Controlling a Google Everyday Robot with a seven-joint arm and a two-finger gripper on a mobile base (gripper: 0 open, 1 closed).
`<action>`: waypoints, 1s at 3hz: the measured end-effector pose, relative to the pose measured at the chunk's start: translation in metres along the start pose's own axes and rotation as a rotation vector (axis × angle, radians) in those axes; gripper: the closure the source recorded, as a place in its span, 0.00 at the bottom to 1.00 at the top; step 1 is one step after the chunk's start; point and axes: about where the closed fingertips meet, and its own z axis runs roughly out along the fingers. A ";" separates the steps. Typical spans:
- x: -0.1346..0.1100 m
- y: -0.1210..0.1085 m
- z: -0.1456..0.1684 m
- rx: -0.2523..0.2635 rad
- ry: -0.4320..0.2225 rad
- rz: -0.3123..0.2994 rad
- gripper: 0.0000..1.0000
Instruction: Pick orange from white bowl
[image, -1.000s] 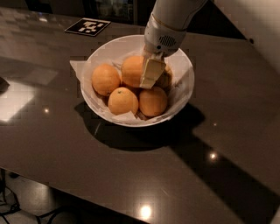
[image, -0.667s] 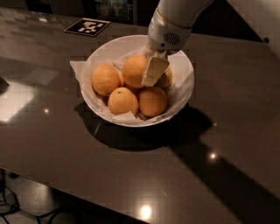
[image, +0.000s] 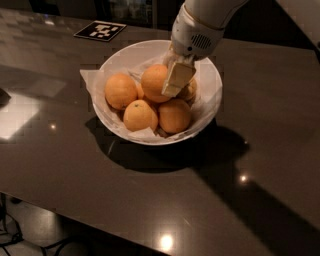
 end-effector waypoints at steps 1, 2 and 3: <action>0.000 0.000 0.000 0.000 0.000 0.000 0.82; 0.000 0.000 0.000 0.000 0.000 0.000 0.59; 0.000 0.000 0.000 0.000 0.000 0.000 0.36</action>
Offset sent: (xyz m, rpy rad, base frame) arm 0.0000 0.0000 0.0000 0.0000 0.0000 0.0000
